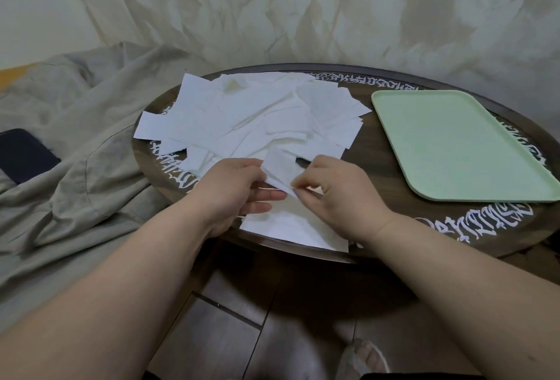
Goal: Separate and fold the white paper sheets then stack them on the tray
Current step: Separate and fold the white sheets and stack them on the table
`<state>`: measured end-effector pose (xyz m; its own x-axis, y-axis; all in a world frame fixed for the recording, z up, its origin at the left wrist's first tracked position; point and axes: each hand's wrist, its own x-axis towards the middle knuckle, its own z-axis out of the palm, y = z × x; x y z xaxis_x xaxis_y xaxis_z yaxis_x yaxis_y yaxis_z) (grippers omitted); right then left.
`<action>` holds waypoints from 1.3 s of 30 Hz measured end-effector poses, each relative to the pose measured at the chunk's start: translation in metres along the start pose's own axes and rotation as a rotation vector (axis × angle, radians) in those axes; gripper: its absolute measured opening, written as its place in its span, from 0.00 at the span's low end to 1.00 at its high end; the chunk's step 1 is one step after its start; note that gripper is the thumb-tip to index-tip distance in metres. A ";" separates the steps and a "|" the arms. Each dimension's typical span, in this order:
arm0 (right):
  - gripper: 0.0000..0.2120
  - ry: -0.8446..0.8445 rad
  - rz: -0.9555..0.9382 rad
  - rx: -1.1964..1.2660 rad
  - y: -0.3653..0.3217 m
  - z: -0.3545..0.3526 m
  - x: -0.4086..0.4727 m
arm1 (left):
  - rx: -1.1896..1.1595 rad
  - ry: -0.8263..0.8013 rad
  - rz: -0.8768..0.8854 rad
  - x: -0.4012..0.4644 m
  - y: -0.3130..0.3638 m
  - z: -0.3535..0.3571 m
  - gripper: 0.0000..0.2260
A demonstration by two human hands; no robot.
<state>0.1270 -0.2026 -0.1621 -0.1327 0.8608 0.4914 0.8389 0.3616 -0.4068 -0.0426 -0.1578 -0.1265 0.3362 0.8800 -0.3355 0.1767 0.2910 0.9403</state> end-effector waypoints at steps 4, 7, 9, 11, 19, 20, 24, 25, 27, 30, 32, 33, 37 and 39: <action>0.03 -0.112 0.039 0.021 0.000 -0.002 0.000 | 0.035 0.035 -0.040 0.004 -0.002 -0.004 0.15; 0.04 -0.196 0.048 0.019 -0.003 -0.004 0.001 | 0.211 0.075 0.008 0.010 -0.008 -0.005 0.12; 0.06 -0.250 0.101 0.023 -0.003 -0.006 0.001 | 0.303 0.105 0.055 0.012 -0.012 -0.006 0.04; 0.09 -0.263 0.200 0.024 0.000 -0.012 0.002 | 0.306 0.127 0.091 0.014 -0.014 -0.009 0.06; 0.16 -0.491 0.330 -0.248 0.029 -0.033 -0.003 | 0.412 0.097 0.070 0.015 -0.022 -0.013 0.08; 0.17 -0.487 0.333 -0.251 0.032 -0.033 -0.003 | 0.400 0.082 0.061 0.014 -0.022 -0.011 0.08; 0.17 -0.448 0.333 -0.234 0.041 -0.033 -0.002 | 0.385 0.064 0.063 0.015 -0.024 -0.004 0.06; 0.17 -0.440 0.330 -0.218 0.042 -0.034 -0.003 | 0.371 0.098 0.070 0.016 -0.024 -0.003 0.05; 0.17 -0.430 0.319 -0.172 0.042 -0.035 -0.006 | 0.338 0.173 0.080 0.018 -0.023 -0.005 0.03; 0.16 -0.407 0.265 -0.153 0.040 -0.036 -0.007 | 0.355 0.221 0.079 0.021 -0.023 -0.011 0.04; 0.13 -0.407 0.239 -0.156 0.037 -0.035 -0.006 | 0.434 0.237 0.098 0.023 -0.024 -0.013 0.10; 0.12 -0.414 0.235 -0.148 0.036 -0.034 -0.005 | 0.513 0.258 0.138 0.023 -0.024 -0.015 0.13; 0.04 -0.423 0.231 -0.125 0.035 -0.037 -0.004 | 0.762 0.231 0.321 0.016 -0.021 -0.019 0.14; 0.02 -0.416 0.229 -0.142 0.034 -0.041 -0.005 | 0.836 0.149 0.349 0.014 -0.023 -0.021 0.15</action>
<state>0.1781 -0.2094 -0.1470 -0.1122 0.9929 0.0408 0.9310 0.1194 -0.3449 -0.0615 -0.1445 -0.1511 0.3835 0.9232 0.0253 0.7186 -0.3155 0.6197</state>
